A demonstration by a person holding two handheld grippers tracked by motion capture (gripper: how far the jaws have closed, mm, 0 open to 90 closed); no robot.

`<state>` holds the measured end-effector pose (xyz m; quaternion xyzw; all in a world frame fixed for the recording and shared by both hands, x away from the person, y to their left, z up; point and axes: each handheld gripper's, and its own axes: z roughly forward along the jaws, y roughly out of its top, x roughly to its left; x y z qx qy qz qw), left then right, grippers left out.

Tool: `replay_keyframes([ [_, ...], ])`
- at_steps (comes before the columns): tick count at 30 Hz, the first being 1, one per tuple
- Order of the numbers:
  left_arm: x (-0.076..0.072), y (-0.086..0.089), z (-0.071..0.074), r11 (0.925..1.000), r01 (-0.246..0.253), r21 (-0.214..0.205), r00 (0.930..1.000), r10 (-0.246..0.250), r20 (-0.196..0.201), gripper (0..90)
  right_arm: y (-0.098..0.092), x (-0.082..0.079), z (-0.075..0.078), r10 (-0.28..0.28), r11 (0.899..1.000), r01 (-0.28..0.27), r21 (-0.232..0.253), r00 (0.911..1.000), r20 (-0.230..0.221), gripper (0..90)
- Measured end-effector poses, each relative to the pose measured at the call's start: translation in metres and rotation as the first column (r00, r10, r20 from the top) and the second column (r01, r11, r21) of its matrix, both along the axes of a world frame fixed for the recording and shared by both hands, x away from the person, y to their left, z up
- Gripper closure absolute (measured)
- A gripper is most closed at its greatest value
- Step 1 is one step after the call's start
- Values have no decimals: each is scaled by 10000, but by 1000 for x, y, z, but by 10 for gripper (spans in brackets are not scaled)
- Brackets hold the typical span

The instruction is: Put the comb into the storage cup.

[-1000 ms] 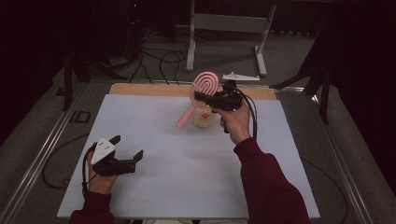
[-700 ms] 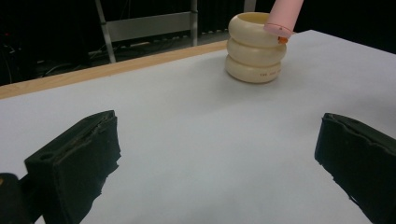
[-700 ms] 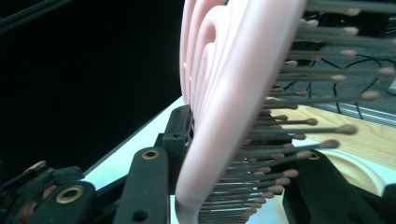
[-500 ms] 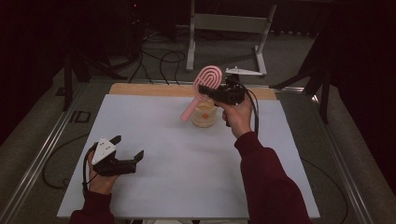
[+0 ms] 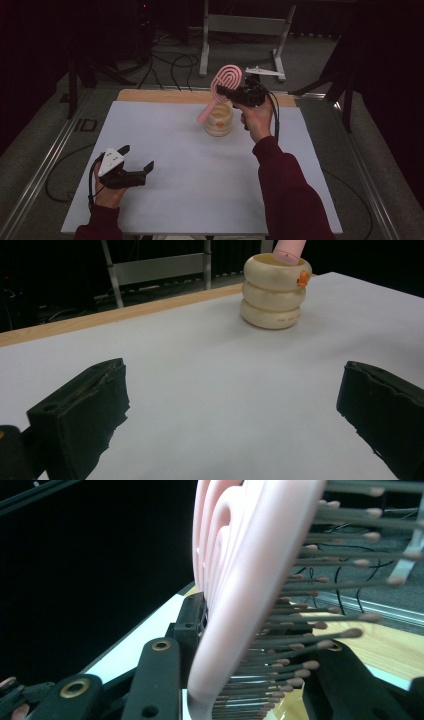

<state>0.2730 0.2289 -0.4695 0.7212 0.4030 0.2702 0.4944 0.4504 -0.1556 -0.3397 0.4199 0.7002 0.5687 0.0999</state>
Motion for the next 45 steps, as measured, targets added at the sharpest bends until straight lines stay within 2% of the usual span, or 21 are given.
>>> replay_keyframes([
  [14,-1,0,1,10000,-41,-33,10000,42,55,8,-6,8,5,-477,9989,476,18,9988,59,633],
  [22,-1,1,2,10000,-77,-48,9999,78,80,9,-8,14,6,-770,9968,772,-211,9970,102,633],
  [45,-2,2,3,9999,-91,-55,9999,92,136,10,-17,29,0,-1525,9871,1528,-486,9882,111,633],
])
